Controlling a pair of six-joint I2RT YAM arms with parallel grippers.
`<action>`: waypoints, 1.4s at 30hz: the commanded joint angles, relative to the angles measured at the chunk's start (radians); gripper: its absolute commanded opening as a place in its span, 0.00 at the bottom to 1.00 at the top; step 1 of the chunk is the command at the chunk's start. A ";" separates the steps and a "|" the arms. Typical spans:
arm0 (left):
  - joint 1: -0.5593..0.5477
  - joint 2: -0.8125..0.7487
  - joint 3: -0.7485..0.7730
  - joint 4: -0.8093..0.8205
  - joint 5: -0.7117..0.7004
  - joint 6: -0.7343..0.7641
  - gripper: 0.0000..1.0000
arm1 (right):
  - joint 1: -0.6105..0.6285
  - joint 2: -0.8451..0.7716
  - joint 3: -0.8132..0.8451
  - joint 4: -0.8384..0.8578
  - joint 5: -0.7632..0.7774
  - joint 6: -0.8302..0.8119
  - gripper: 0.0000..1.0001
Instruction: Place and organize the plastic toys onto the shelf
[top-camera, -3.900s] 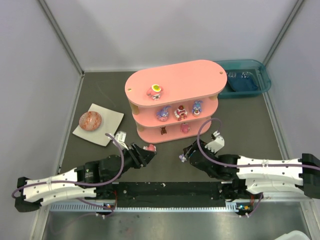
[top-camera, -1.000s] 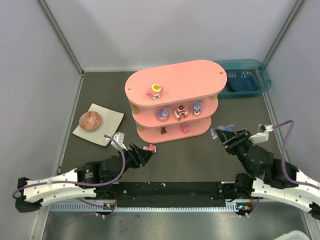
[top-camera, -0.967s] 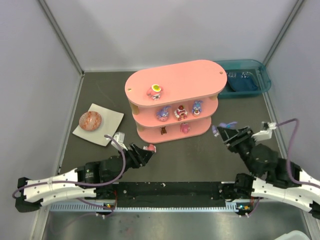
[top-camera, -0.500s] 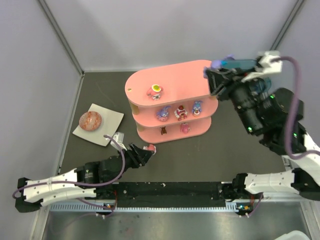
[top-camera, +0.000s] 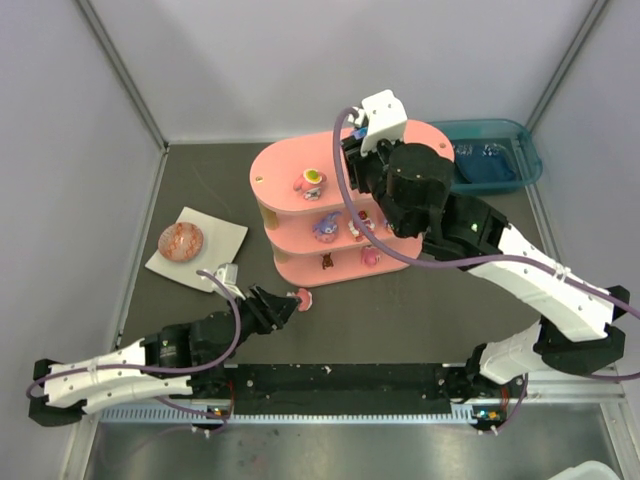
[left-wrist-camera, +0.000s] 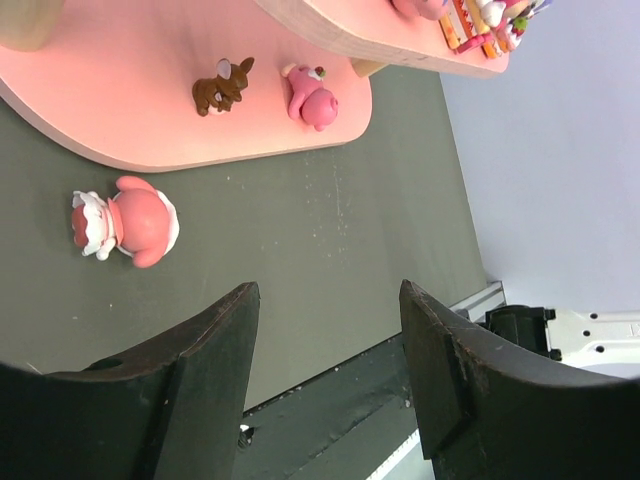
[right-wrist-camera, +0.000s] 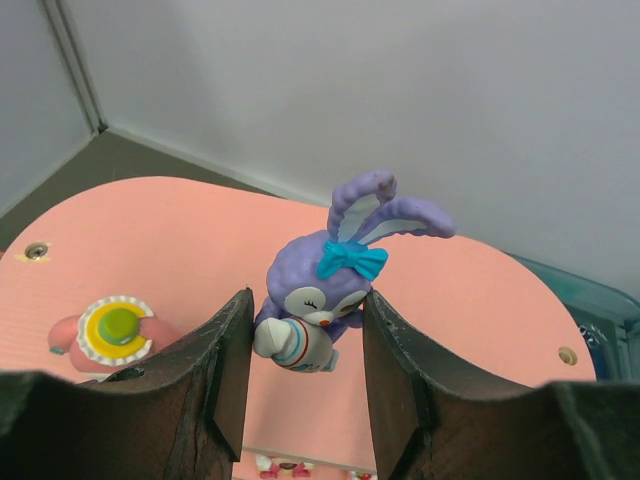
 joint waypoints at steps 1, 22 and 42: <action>0.003 -0.009 0.044 -0.022 -0.036 0.000 0.64 | -0.031 -0.034 0.024 0.024 0.026 0.053 0.00; 0.003 -0.006 0.038 -0.005 -0.051 -0.004 0.62 | -0.080 -0.074 -0.099 -0.018 -0.015 0.249 0.00; 0.003 -0.026 0.028 -0.014 -0.059 -0.010 0.62 | -0.104 -0.033 -0.113 -0.107 -0.083 0.343 0.00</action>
